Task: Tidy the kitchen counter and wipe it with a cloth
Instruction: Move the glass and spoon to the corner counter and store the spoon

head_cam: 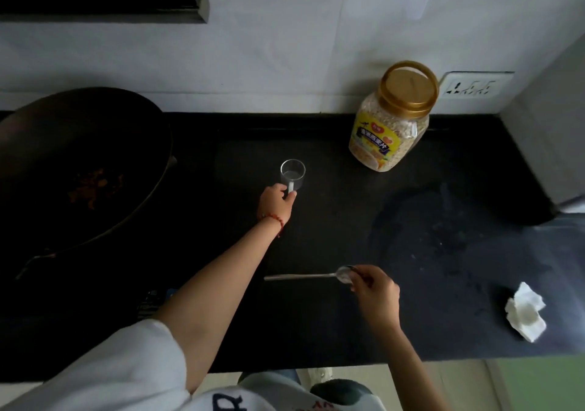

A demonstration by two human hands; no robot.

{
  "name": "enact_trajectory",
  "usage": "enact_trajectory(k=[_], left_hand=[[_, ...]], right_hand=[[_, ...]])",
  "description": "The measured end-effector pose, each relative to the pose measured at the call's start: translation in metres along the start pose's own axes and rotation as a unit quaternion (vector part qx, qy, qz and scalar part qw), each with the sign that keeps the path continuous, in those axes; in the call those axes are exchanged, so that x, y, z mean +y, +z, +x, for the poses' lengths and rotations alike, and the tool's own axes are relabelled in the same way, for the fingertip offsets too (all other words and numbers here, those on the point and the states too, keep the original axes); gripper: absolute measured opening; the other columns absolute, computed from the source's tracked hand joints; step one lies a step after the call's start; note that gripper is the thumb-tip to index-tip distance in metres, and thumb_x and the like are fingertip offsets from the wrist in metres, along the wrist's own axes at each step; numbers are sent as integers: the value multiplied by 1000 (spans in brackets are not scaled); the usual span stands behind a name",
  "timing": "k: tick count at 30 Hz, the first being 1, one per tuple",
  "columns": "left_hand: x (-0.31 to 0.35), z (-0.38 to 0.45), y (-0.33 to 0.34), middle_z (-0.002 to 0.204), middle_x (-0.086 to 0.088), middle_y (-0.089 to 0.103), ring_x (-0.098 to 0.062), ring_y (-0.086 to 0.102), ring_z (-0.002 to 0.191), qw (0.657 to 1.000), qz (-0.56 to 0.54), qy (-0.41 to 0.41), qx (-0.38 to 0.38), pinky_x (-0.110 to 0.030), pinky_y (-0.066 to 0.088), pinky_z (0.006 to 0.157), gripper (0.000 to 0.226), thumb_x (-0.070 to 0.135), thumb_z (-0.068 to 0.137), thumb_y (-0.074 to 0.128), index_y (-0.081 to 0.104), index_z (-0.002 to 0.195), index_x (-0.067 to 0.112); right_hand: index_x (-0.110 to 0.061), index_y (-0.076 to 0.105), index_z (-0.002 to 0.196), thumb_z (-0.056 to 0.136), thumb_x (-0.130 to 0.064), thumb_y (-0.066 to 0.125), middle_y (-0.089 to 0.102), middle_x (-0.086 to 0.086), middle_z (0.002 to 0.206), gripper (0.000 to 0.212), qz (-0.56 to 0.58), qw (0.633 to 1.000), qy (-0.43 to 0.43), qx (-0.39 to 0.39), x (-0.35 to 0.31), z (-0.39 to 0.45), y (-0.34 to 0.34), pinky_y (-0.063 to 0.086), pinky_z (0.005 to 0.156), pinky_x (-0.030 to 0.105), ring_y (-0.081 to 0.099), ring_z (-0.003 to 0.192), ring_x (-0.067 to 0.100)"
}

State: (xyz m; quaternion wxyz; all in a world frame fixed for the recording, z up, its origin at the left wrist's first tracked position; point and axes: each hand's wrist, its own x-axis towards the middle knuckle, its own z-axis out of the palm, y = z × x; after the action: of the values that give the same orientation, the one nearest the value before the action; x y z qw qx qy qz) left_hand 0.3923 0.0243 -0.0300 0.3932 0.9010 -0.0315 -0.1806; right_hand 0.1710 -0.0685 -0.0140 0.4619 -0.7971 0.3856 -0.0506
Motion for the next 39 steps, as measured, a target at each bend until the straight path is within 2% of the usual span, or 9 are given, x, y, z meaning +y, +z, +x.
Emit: enact_trajectory(k=[3,9,13,19,22,27,32,36,39], left_hand=[[10,7,10,101,-14,67,-27,62,96,1000,-6,-16,5,-29,44,70,28,28,87,54,64,99,4],[9,6,20,99,-14,68,-23,63,89,990,-114,-78,-11,-32,51,79,28,26,87,54,65,100,3],[3,-22,6,71,-3,63,-9,54,60,979,-189,-78,-16,-19,43,54,28,25,87,55,66,96,2],[-18,-109,-42,69,3,62,-8,57,63,965,-260,-33,9,-16,45,53,14,16,87,55,65,82,8],[-43,-161,-63,71,4,65,-7,60,63,957,-280,-40,66,-12,49,51,18,13,86,56,63,71,20],[-93,-251,-82,58,9,70,-3,64,59,928,-309,-95,188,-11,51,54,22,10,86,57,64,68,22],[-132,-346,-84,57,14,70,-3,64,57,858,-360,-153,334,-13,50,53,13,31,70,66,67,63,20],[-161,-414,-72,54,13,69,-16,61,62,790,-367,-222,439,-11,49,51,26,6,83,61,67,62,20],[-175,-461,-64,54,14,69,-18,61,64,751,-359,-263,487,-18,50,56,27,5,83,59,67,62,21]], right_hand=[[-16,67,86,84,-8,63,61,-10,75,9,12,1000,-2,5,1,-3,-1,46,59,4,59,69,1],[-14,67,88,84,-7,61,59,-13,76,10,14,1000,-17,-6,6,-7,-7,45,63,1,59,71,1],[-17,67,89,85,-6,60,61,-10,80,14,13,999,-32,-23,8,-6,-9,47,62,4,61,73,4],[-38,59,74,84,-6,61,64,-7,82,33,31,995,-89,-46,-4,-5,-11,50,59,13,62,74,8],[-37,59,74,84,-6,61,65,-3,82,33,29,988,-135,-64,-14,-6,-8,49,62,18,63,73,10],[-38,58,74,84,-7,61,66,-3,82,33,27,965,-222,-139,-30,-20,7,54,65,20,64,74,12],[-19,68,81,83,-11,64,67,-3,83,9,17,926,-274,-260,-38,-50,44,54,64,20,64,72,10],[-13,71,85,84,-12,63,67,-3,85,8,6,879,-329,-345,-46,-88,79,50,66,10,64,79,8],[-8,71,87,82,-5,64,66,0,85,9,-10,841,-383,-382,-52,-124,99,47,67,6,64,75,14]])
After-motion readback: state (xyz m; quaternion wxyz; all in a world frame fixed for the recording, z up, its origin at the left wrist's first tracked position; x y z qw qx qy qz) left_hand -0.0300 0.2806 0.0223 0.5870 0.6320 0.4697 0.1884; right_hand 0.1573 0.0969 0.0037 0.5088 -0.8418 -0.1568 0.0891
